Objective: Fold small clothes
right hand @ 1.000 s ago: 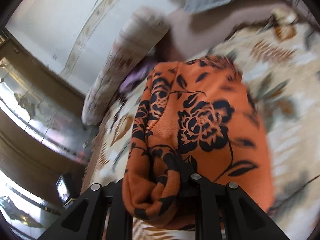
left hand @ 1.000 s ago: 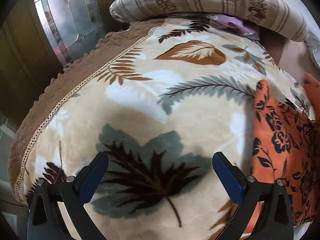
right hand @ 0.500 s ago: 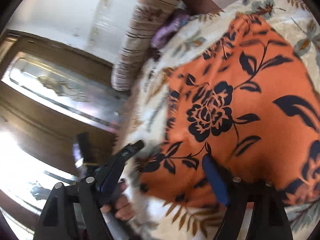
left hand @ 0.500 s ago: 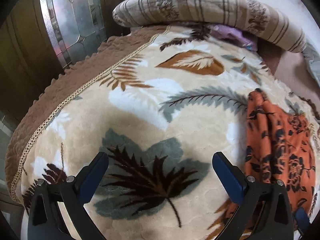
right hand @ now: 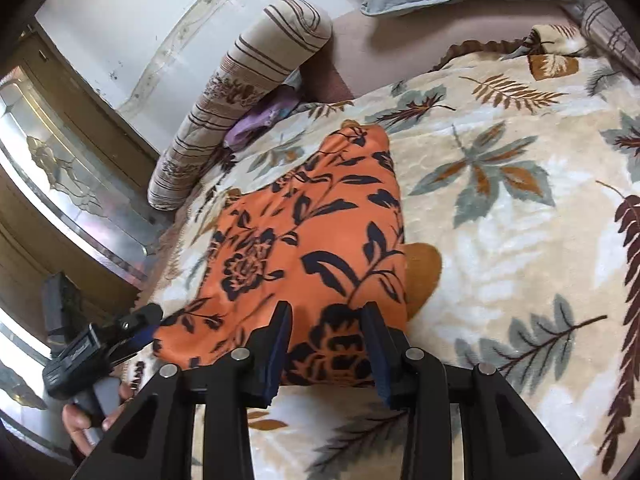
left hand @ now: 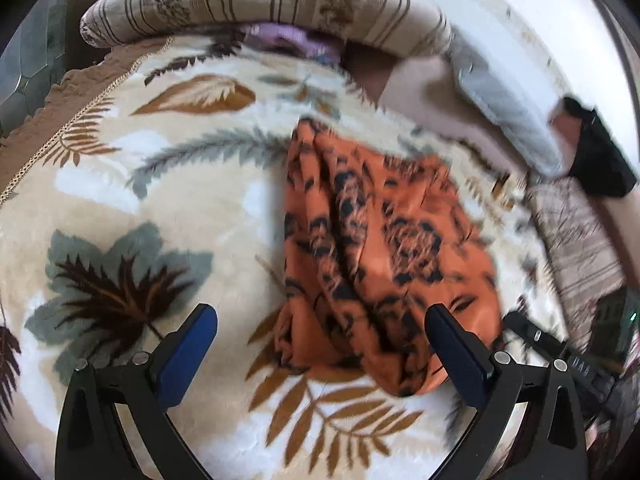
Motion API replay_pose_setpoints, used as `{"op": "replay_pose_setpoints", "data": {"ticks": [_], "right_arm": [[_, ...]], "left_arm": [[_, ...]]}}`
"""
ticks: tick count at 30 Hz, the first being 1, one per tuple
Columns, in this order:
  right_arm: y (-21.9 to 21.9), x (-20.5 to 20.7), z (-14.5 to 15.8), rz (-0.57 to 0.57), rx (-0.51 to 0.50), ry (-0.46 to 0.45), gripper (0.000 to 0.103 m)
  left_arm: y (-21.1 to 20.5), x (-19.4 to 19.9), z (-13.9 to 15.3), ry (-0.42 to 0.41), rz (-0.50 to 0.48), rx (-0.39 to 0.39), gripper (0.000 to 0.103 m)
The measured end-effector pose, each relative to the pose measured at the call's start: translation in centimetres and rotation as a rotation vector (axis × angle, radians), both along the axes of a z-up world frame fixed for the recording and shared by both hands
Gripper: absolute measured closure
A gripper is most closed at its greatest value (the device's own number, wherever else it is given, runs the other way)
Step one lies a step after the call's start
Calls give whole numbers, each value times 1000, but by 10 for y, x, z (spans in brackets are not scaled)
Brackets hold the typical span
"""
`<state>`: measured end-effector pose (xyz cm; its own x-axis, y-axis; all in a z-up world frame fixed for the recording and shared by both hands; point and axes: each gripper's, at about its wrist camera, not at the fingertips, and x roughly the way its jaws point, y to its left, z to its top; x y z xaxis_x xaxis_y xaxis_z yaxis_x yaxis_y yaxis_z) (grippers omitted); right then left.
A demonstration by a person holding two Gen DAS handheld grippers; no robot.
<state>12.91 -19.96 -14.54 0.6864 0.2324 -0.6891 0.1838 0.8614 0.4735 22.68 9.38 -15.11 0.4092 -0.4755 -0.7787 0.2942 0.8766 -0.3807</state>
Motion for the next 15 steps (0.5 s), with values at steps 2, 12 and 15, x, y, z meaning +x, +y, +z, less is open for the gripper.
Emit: {"op": "replay_pose_setpoints", "data": {"ticks": [2,12,15], "right_arm": [[1,6,-11,-13,-7,23,64],[-2,10,-32,-5,84,18,64],[-1,9,-33,-2,107,9,64]], "left_arm": [[-6,-2,-5,9,-21,33,0],[-32,-12,-8,-55,-115,113,70],[-20,-5,-5,-46,-71,52,76]]}}
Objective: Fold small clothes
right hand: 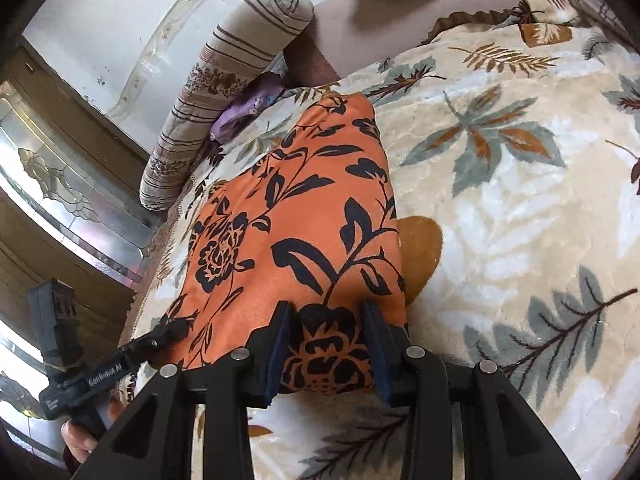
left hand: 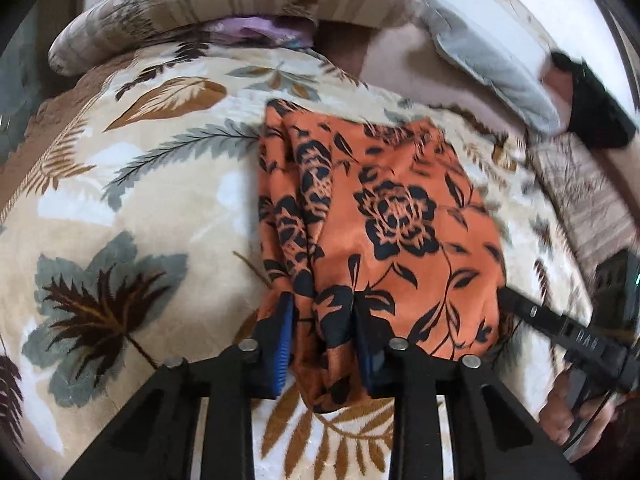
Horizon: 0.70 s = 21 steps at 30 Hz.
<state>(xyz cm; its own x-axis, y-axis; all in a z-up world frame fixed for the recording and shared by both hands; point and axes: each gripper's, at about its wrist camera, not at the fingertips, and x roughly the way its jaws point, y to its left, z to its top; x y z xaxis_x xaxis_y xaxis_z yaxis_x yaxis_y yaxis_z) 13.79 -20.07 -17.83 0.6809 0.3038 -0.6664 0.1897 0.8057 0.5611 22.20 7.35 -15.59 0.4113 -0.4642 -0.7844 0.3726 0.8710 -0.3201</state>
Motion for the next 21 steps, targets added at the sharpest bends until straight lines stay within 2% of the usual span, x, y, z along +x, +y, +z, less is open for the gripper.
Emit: {"op": "replay_pose_setpoints", "data": {"ticks": [2,3,4,6,7,9,10,12,14,16,18,20,21], "right_arm": [[3,0,-1,-2,22,-9,64],[5,0,-2,-2,24,-11,64],[10,1,-2,1,17,-14,63],[19,2,-1,1,-38,-16,63],[24,2,-1,4,-72,-18,62],[27,3,0,14,-103,-20,62],[25,3,1,22,-99,-14,62],[18,3,5,29,-79,2,62],[10,0,10,24,-48,3,62],[6,-6,18,22,-18,-25,62],[12,-9,29,36,-34,-66,62],[19,-8,36,45,-67,-86,62],[24,-5,35,55,-76,-85,62]], "left_arm": [[5,4,2,-16,35,-3,84],[6,5,5,-45,52,7,92],[5,6,7,-75,70,28,96],[3,11,4,-117,112,137,96],[2,16,-5,-71,111,153,96],[7,20,-14,6,127,118,96],[11,20,-13,16,135,93,96],[22,15,-1,-24,156,41,96],[31,9,7,-41,159,-2,91],[37,2,14,-34,141,-88,66],[35,-5,22,-62,118,-128,51],[28,-13,33,-130,83,-141,49],[22,-19,39,-165,61,-138,42]]}}
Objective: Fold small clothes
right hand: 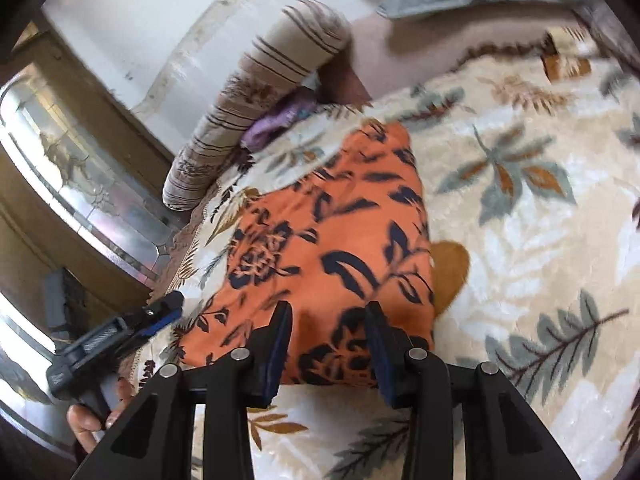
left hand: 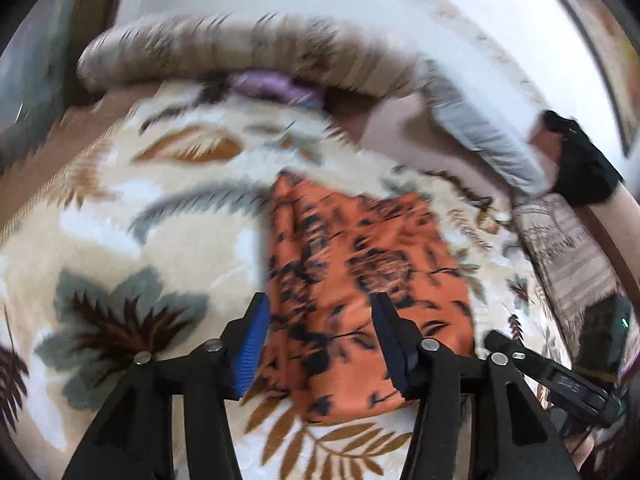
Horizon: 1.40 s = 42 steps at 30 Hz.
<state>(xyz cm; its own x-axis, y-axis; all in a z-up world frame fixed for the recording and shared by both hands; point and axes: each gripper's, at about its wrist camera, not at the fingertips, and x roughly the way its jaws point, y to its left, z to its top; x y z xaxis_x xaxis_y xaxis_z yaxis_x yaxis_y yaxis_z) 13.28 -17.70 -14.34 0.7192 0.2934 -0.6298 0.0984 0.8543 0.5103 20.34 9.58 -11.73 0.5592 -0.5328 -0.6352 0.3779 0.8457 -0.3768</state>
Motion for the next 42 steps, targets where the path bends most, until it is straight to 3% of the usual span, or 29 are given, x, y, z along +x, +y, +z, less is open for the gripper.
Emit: {"op": "replay_pose_setpoints", "data": {"ticks": [1,4,7,8,11,14,18,24,29,33,36,42], "right_arm": [[3,5,-5,11,-2,21,62],[6,20,-31,22,8,100,62],[-1,25,-27,17,54,107,63],[-3,26,-21,17,58,100,63],[-14,40,0,-20,28,59,63],[-24,71,3,-44,19,99,63],[-26,119,-34,-39,-25,245,65],[-5,132,-7,1,-149,262,62],[21,141,15,104,-95,209,62],[46,169,7,177,-57,244,62],[53,192,-24,167,-57,354,62],[42,184,-17,142,20,306,60]], "left_arm": [[-6,-4,2,-23,-17,14,33],[-31,-5,-9,1,-68,125,31],[-51,5,-38,71,-46,341,28],[-53,11,-47,107,-37,367,28],[-45,24,-50,157,-15,288,28],[-42,37,-52,153,28,285,27],[-44,46,-59,161,44,286,19],[-35,49,-56,192,64,232,19],[-31,40,-40,100,96,274,19],[-34,44,-44,104,89,299,19],[-34,45,-45,101,87,304,19],[-38,43,-44,83,81,325,19]]}}
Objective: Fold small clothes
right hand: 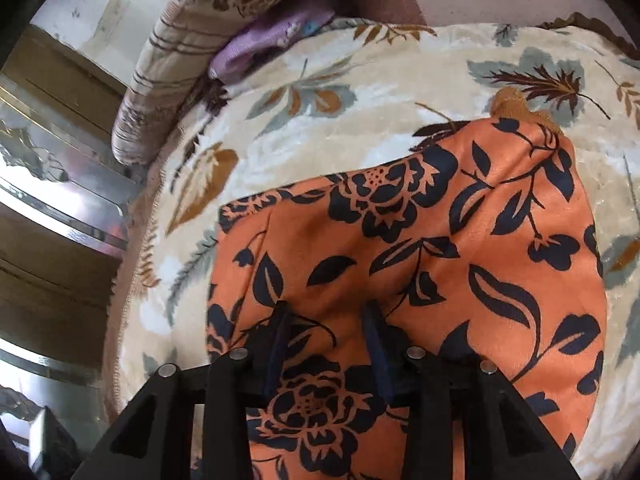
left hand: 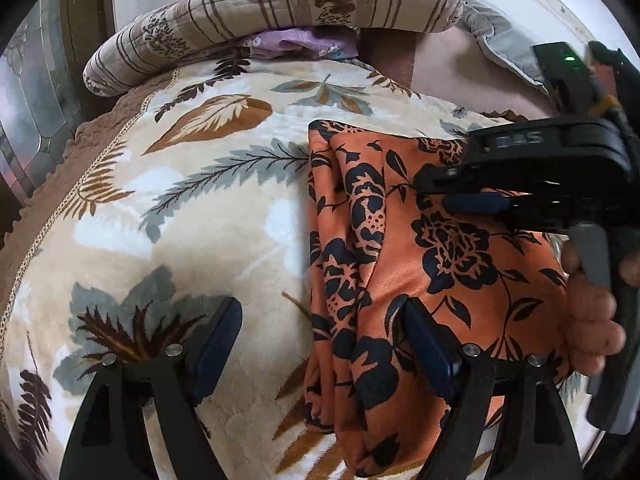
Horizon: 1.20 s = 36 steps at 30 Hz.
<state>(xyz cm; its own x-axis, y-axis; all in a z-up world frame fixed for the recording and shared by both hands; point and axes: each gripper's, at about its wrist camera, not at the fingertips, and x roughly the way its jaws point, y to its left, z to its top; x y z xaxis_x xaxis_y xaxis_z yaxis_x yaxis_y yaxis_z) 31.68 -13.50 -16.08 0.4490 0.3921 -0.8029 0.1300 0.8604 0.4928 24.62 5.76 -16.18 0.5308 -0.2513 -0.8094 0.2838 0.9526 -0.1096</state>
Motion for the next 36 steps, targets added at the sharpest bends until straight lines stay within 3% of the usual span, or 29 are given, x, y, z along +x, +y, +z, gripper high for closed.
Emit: {"op": "replay_pose_setpoints", "data": {"ticks": [4,8,13,17,24,29,34,36], "right_arm": [[-18,-21,13,-27,67,-54,44],[-36,-43,35,-47,39,-134,37],[-69,-71,47,-97,29,-170,32],[-98,-89,39,-139,25,-159,29],[-129,-104,4,-181,124,-111,29],[-132,-100,-19,-160,197,-85,29],[-131,-93,-47,-126,321,-54,25],[-129,-93,-48,-119,336,-85,21]], "left_arm": [[-1,-1,0,-5,0,6,19],[-1,-1,-1,-7,0,9,19],[-2,-1,-1,-11,-1,9,19],[-2,0,-1,-5,2,-4,19],[-6,3,-2,7,-7,-27,20],[-4,11,-5,65,-22,-101,19],[-5,26,-20,226,-65,-257,19],[-7,33,-29,289,-77,-315,17]]}}
